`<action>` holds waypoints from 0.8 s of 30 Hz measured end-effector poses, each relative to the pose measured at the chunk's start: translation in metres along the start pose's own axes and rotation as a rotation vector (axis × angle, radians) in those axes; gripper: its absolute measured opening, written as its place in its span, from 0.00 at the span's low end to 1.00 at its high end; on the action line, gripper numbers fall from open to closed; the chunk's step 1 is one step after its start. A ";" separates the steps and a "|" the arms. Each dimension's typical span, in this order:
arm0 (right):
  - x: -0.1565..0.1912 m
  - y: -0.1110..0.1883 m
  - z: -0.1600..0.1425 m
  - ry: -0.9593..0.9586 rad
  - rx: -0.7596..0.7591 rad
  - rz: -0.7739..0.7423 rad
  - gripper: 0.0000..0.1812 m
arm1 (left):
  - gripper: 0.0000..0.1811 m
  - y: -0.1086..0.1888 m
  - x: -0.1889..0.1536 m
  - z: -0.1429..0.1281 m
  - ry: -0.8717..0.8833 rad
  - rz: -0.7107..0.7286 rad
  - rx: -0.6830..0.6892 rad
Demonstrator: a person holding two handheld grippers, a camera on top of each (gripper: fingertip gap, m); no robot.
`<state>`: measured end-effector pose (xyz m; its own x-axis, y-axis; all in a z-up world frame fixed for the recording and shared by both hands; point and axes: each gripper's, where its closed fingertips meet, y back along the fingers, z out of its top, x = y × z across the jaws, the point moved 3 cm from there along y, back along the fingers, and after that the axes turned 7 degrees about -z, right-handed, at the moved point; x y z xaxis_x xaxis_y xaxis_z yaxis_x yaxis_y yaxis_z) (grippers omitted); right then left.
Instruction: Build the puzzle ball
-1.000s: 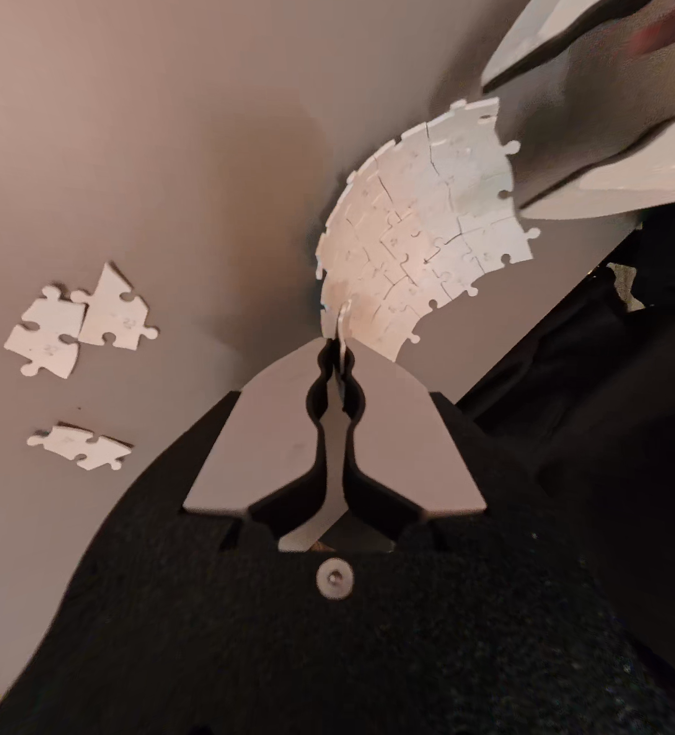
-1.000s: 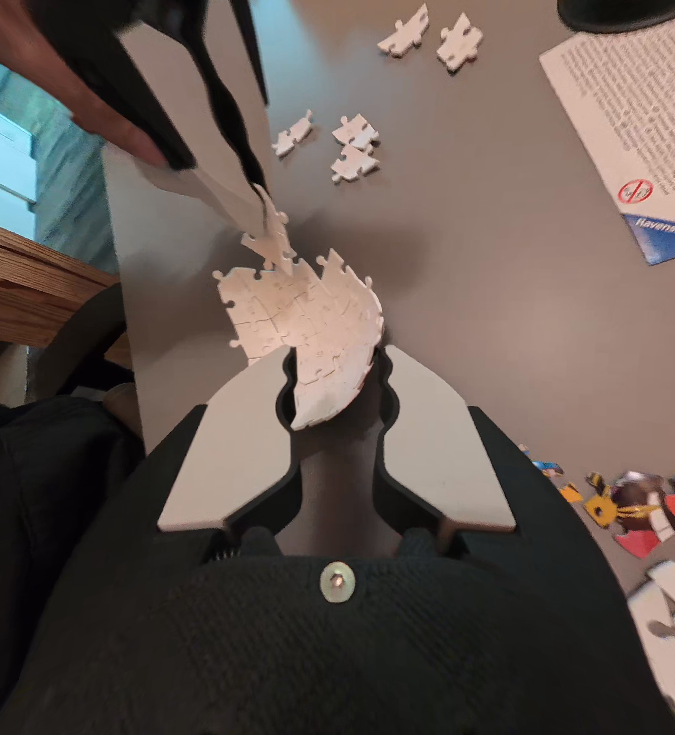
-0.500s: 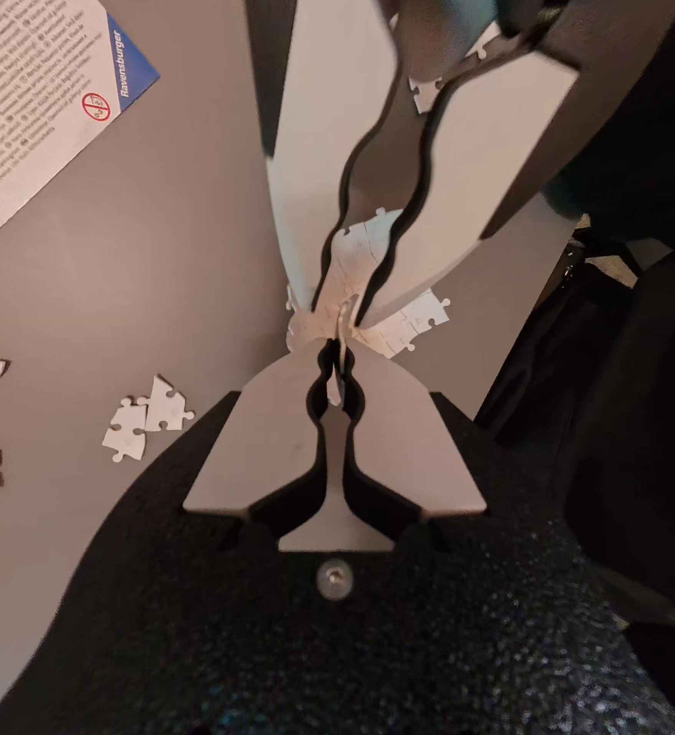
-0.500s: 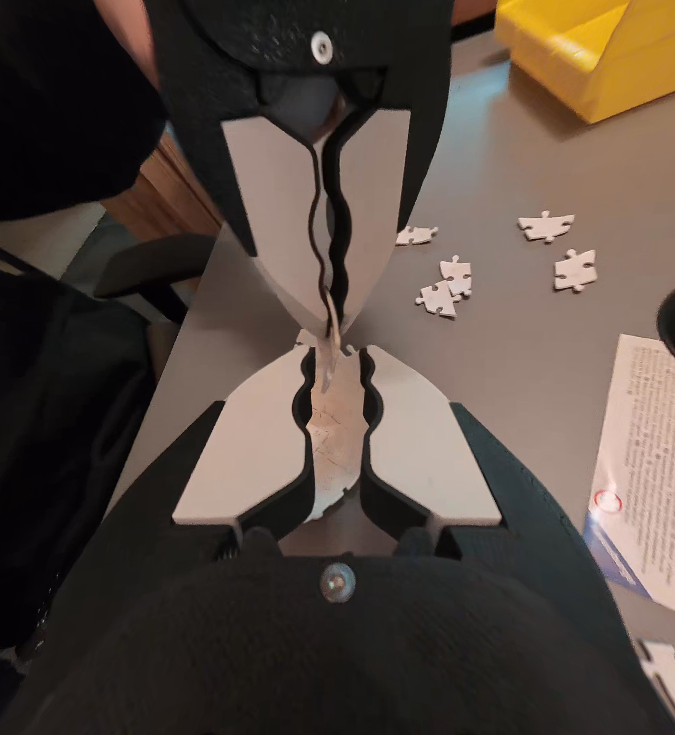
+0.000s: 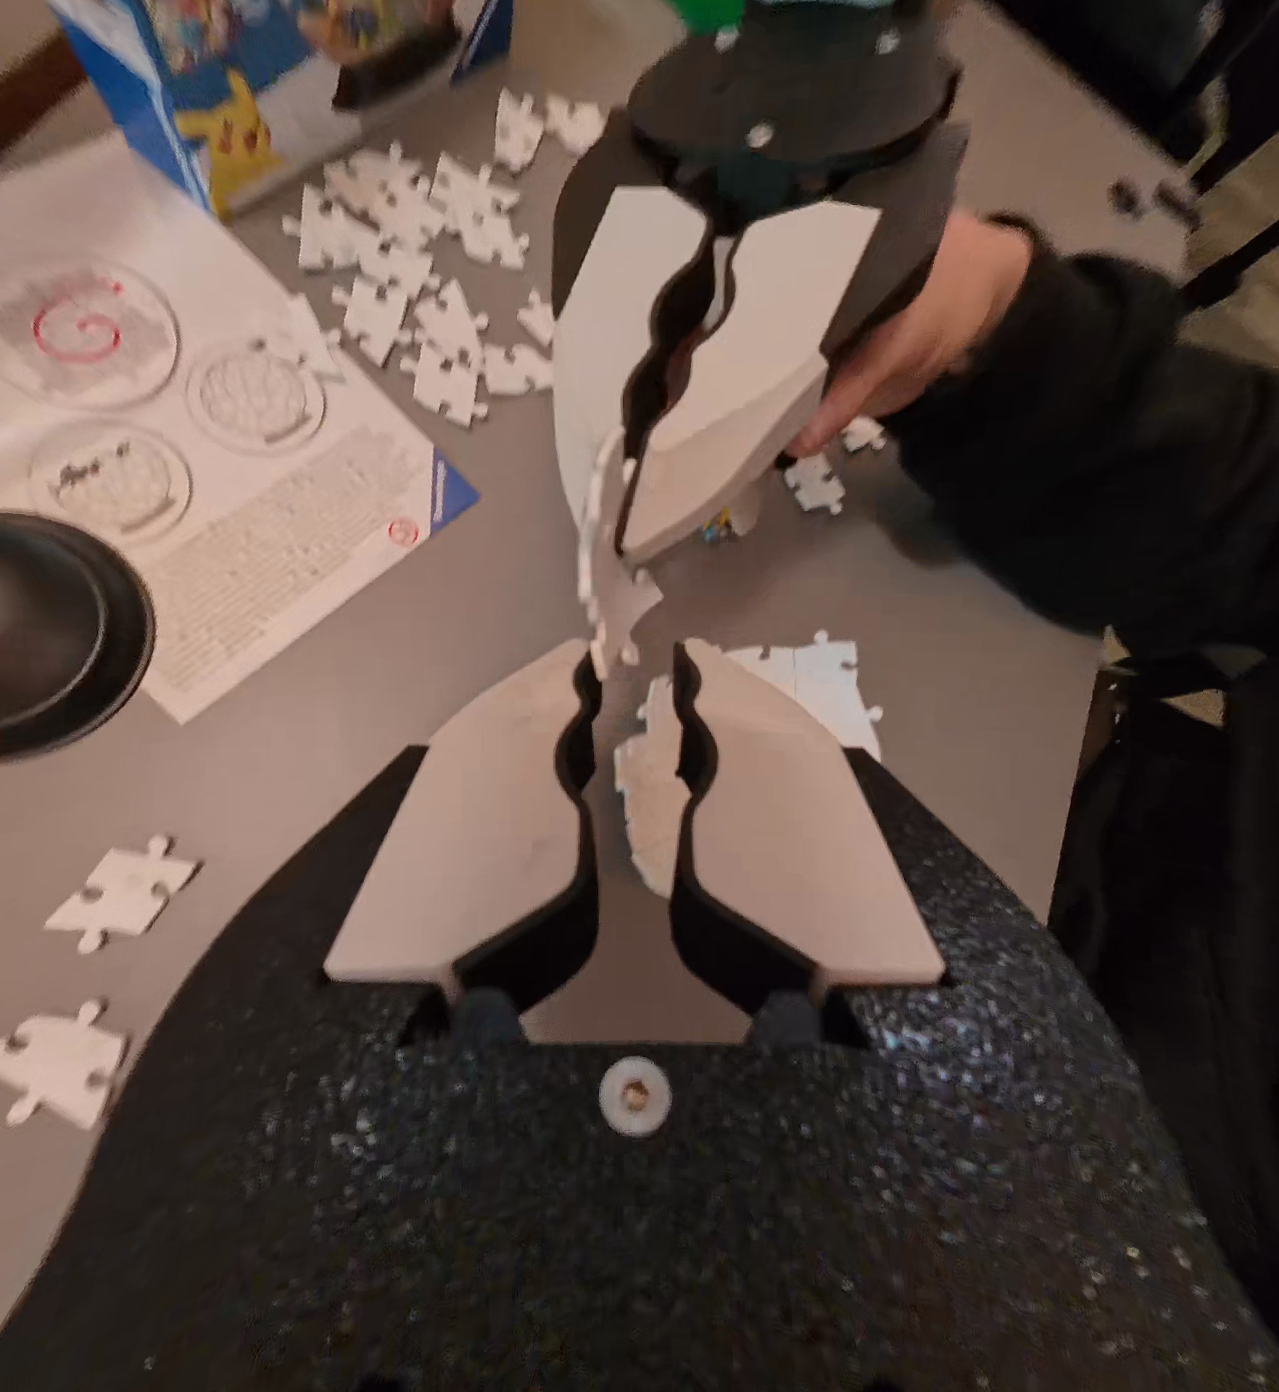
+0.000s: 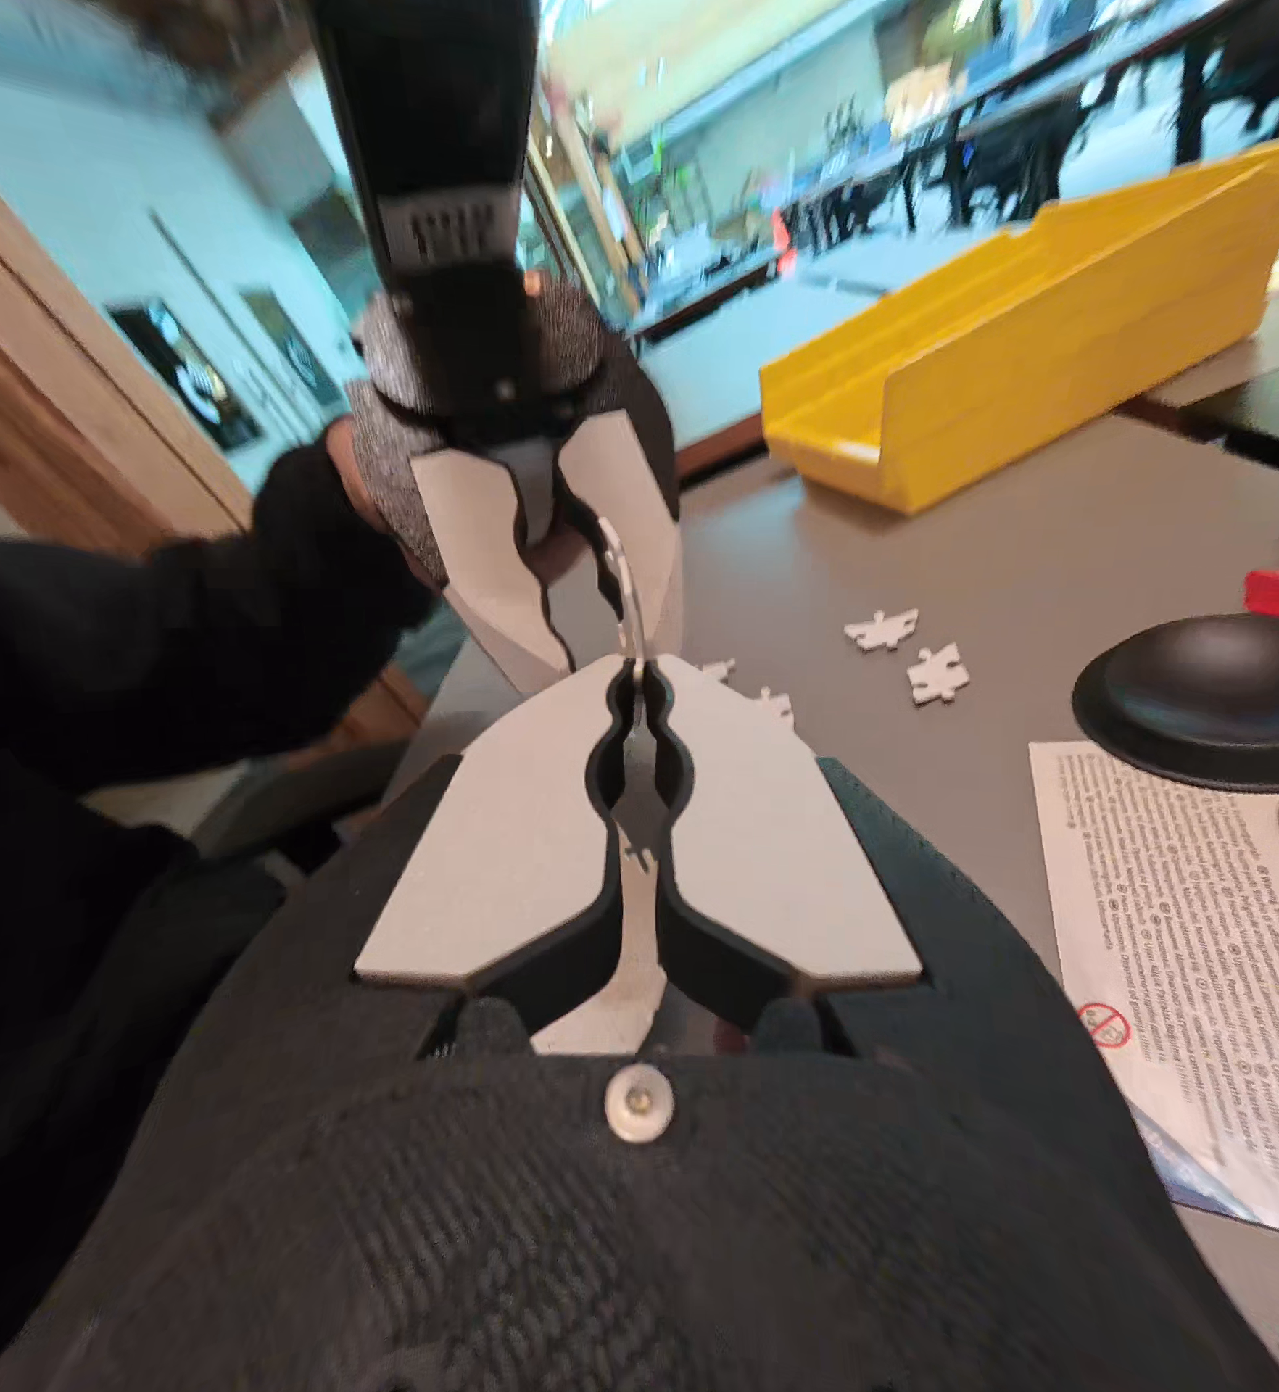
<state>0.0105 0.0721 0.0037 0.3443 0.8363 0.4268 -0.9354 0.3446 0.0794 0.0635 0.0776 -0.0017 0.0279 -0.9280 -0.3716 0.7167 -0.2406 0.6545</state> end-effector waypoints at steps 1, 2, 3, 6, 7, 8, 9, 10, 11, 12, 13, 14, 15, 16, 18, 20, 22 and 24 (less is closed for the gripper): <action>0.000 0.004 0.003 -0.020 -0.045 0.001 0.01 | 0.08 -0.002 -0.002 0.002 -0.010 -0.018 -0.034; 0.002 0.008 0.006 -0.036 -0.084 0.015 0.01 | 0.07 -0.004 -0.004 0.003 -0.019 -0.036 -0.055; 0.004 0.011 0.009 -0.047 -0.125 0.028 0.01 | 0.06 -0.007 -0.005 0.004 -0.024 -0.046 -0.069; 0.009 0.017 0.010 -0.071 -0.181 0.044 0.01 | 0.05 -0.014 -0.006 0.005 -0.034 -0.062 -0.106; 0.009 0.018 0.009 -0.068 -0.184 0.031 0.01 | 0.08 -0.015 -0.006 0.005 -0.029 -0.074 -0.119; 0.009 0.019 0.008 -0.063 -0.192 0.025 0.01 | 0.11 -0.015 -0.007 0.005 -0.018 -0.084 -0.136; 0.010 0.020 0.008 -0.063 -0.198 0.027 0.01 | 0.11 -0.016 -0.008 0.006 -0.012 -0.093 -0.151; 0.011 0.022 0.007 -0.068 -0.206 0.026 0.01 | 0.11 -0.016 -0.008 0.006 -0.012 -0.095 -0.167; 0.011 0.023 0.005 -0.073 -0.216 0.017 0.01 | 0.10 -0.015 -0.008 0.007 -0.015 -0.095 -0.184; 0.011 0.024 0.003 -0.073 -0.222 0.009 0.01 | 0.09 -0.014 -0.009 0.009 -0.019 -0.100 -0.202; 0.011 0.024 0.001 -0.072 -0.224 0.002 0.01 | 0.08 -0.012 -0.010 0.010 -0.021 -0.108 -0.222; 0.010 0.024 -0.002 -0.069 -0.228 -0.008 0.01 | 0.05 -0.011 -0.010 0.012 -0.019 -0.113 -0.242; 0.010 0.024 -0.004 -0.067 -0.231 -0.014 0.01 | 0.02 -0.011 -0.010 0.013 -0.014 -0.117 -0.251; 0.010 0.024 -0.005 -0.072 -0.238 -0.012 0.01 | 0.01 -0.012 -0.009 0.012 -0.009 -0.115 -0.247; 0.010 0.024 -0.010 -0.099 -0.218 -0.005 0.01 | 0.01 -0.015 -0.007 0.008 -0.018 -0.112 -0.218; 0.008 0.027 -0.016 -0.116 -0.166 0.002 0.03 | 0.01 -0.020 -0.007 0.003 -0.024 -0.116 -0.178; 0.003 0.036 -0.014 -0.103 -0.144 -0.024 0.09 | 0.01 -0.024 -0.007 -0.003 -0.004 -0.137 -0.108; 0.002 0.044 -0.009 -0.038 -0.124 -0.067 0.12 | 0.01 -0.027 -0.005 -0.009 0.003 -0.147 -0.039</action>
<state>-0.0296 0.0926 0.0000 0.3997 0.7940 0.4581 -0.8926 0.4509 -0.0026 0.0498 0.0913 -0.0233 -0.0774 -0.8824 -0.4641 0.7396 -0.3629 0.5668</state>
